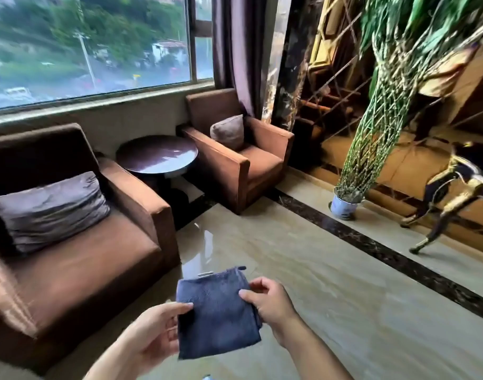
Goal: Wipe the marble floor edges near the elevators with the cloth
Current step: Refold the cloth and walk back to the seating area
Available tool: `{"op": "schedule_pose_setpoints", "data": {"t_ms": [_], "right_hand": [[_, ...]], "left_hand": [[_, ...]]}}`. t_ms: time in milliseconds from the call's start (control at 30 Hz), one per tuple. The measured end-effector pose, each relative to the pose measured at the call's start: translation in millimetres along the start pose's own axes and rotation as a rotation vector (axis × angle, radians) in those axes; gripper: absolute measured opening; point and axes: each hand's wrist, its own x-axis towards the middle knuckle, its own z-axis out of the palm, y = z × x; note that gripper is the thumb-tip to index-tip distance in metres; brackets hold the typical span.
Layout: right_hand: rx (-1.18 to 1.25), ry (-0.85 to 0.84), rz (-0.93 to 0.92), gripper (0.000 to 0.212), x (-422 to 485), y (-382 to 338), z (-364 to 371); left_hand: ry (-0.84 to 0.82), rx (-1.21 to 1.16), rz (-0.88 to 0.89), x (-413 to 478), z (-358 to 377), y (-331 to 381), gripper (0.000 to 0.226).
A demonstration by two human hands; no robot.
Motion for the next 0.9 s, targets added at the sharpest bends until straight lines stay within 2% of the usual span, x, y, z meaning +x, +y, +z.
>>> {"op": "schedule_pose_setpoints", "data": {"t_ms": [167, 333, 400, 500, 600, 733, 900], "right_hand": [[-0.046, 0.003, -0.010, 0.014, 159, -71, 5], [-0.098, 0.036, 0.007, 0.017, 290, -143, 0], [-0.106, 0.026, -0.004, 0.018, 356, -166, 2], [-0.125, -0.010, -0.010, 0.015, 457, -196, 11], [-0.135, -0.058, -0.016, 0.013, 561, -225, 27], [-0.211, -0.178, -0.011, 0.013, 687, -271, 56], [-0.323, -0.308, 0.013, 0.013, 799, -326, 120]], "left_hand": [[-0.057, 0.024, 0.087, 125, 20, 123, 0.016], [-0.065, 0.027, 0.064, 231, 46, 237, 0.018], [-0.057, 0.041, 0.076, 280, 52, 285, 0.009], [0.002, 0.062, 0.108, 354, 52, 349, 0.017], [0.050, 0.029, 0.115, 426, 48, 406, 0.017], [0.165, -0.078, 0.115, 497, 38, 478, 0.016], [0.355, -0.110, 0.117, 556, 2, 564, 0.013]]}}
